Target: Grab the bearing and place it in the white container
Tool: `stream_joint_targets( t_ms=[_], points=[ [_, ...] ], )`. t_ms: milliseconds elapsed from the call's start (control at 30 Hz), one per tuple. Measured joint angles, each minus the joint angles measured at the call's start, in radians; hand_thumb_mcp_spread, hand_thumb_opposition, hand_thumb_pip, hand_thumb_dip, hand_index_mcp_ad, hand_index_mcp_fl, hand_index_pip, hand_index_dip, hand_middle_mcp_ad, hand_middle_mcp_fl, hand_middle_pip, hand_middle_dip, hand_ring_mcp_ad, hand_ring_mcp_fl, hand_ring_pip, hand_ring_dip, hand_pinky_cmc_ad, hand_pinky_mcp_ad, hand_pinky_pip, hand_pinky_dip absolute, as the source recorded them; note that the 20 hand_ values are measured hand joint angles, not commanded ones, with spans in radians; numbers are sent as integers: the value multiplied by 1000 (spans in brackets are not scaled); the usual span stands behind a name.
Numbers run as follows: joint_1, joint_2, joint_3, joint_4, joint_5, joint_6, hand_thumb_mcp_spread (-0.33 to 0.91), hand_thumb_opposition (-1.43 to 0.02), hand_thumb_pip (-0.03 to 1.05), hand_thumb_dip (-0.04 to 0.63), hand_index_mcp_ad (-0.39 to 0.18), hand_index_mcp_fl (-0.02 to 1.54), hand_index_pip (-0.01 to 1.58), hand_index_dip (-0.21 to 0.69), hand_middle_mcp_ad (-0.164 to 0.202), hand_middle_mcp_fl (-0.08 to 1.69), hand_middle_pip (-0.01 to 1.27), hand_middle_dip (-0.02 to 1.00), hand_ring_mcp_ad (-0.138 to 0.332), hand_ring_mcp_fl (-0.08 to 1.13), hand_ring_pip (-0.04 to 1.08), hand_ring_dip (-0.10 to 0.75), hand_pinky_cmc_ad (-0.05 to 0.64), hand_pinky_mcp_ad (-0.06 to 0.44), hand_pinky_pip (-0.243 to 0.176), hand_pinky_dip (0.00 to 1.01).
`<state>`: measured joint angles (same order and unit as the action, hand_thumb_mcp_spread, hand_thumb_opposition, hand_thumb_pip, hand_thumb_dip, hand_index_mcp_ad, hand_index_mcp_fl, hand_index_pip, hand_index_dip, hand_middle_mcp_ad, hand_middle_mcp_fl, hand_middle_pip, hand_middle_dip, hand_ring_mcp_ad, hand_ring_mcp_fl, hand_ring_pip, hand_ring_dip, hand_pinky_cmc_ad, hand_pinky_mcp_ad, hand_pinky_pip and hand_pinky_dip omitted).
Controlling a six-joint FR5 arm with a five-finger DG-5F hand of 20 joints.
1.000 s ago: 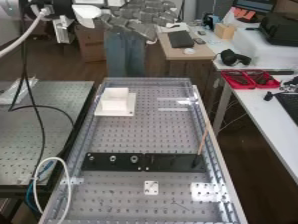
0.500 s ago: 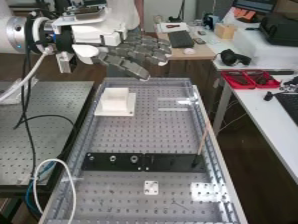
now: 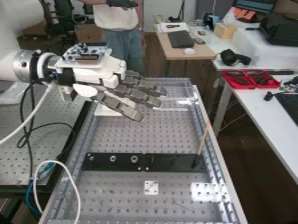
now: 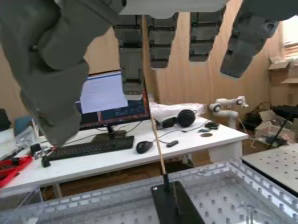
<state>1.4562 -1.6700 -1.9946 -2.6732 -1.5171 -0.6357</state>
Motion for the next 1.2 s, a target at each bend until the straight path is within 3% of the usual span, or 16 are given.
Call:
stream_joint_targets(
  t_ms=[233,600,767,1200],
  points=[
    [-31,-62,-6,36,-27,6,314,-785,634,162,-38,73,1094,-37,44,21,143,154,187,0,99,72,375,314,-91,340],
    [-55,-124,-16,96,-47,21,321,-820,648,220,-54,5,1349,84,44,5,140,154,182,0,99,72,375,314,-91,340],
    [-63,-156,-11,107,-53,11,328,-848,707,239,-52,7,1449,141,44,7,143,157,178,0,99,72,375,312,-91,340],
    [-81,-195,3,132,-73,-7,328,-878,710,269,-52,3,1545,202,44,5,143,157,178,0,99,72,375,312,-91,328]
  ],
)
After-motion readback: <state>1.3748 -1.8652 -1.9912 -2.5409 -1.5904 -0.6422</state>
